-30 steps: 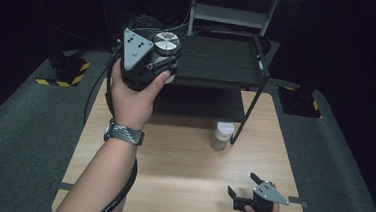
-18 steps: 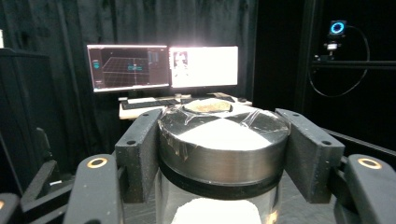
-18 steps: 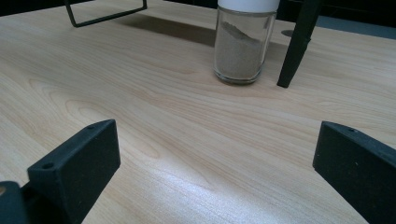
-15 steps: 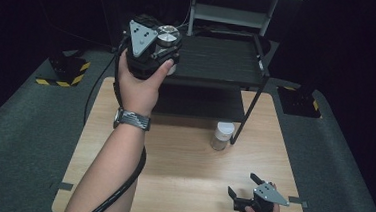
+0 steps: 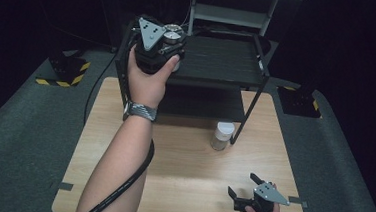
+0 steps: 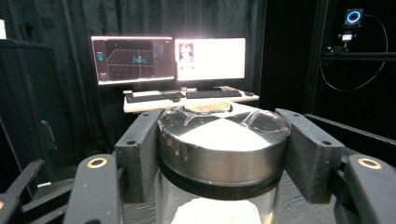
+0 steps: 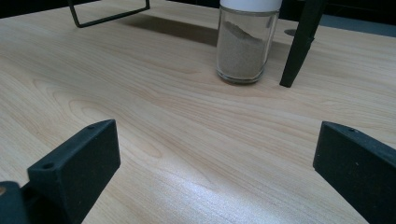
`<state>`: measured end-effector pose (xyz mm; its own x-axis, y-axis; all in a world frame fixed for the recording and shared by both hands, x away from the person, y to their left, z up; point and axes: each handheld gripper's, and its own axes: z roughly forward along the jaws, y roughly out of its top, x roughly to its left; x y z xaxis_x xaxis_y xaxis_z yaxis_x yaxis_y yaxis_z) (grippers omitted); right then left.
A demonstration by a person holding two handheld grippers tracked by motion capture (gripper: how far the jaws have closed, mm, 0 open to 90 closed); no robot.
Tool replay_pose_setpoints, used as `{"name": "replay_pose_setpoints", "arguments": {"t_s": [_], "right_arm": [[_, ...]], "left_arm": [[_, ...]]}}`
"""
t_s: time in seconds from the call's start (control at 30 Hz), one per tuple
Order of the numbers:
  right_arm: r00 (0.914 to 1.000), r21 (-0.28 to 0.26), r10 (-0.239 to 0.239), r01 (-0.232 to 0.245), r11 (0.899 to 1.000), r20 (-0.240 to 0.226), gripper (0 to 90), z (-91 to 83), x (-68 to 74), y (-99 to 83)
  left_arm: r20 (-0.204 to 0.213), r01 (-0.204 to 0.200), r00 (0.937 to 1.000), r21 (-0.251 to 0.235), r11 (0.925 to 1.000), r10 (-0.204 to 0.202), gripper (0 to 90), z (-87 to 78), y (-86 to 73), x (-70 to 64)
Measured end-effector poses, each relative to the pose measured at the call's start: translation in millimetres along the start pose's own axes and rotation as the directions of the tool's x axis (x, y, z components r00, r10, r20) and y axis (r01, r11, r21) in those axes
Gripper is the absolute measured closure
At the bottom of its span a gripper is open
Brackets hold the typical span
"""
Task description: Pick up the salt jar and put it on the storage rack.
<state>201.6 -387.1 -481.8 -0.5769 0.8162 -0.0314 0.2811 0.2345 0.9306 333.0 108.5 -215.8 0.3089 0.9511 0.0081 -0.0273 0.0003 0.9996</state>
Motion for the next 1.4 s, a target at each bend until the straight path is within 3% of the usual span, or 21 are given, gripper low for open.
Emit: {"name": "replay_pose_setpoints", "arguments": {"t_s": [0.23, 0.73, 1.23, 1.3, 1.4], "right_arm": [[1.0, -0.004, -0.004, 0.004, 1.0, 0.003, 0.2, -0.4, 1.0, -0.8], [0.9999, -0.006, -0.009, 0.009, 1.0, 0.005, 0.2, -0.4, 1.6, -1.1], [0.9999, -0.01, -0.011, 0.011, 1.0, 0.008, 0.2, -0.7, 2.3, -1.8], [0.9999, -0.009, -0.013, 0.013, 1.0, 0.007, 0.2, -0.7, 2.0, -1.6], [0.9999, -0.009, -0.011, 0.011, 1.0, 0.006, 0.2, -0.7, 1.9, -1.6]], "left_arm": [[-0.002, -0.002, 1.0, 0.006, 1.0, 0.002, 35.2, 6.5, -1.7, -1.4], [0.005, 0.034, 0.9994, 0.026, 0.9991, -0.034, 35.0, 9.7, -0.6, 3.1], [0.005, 0.007, 1.0, 0.023, 0.9997, -0.007, 34.6, 9.5, -1.2, 3.0], [-0.008, -0.022, 0.9997, 0.024, 0.9995, 0.022, 31.4, 9.5, -1.4, 0.1], [-0.013, -0.002, 0.9999, 0.022, 0.9998, 0.002, 22.9, 9.2, -4.3, 0.6]]}}
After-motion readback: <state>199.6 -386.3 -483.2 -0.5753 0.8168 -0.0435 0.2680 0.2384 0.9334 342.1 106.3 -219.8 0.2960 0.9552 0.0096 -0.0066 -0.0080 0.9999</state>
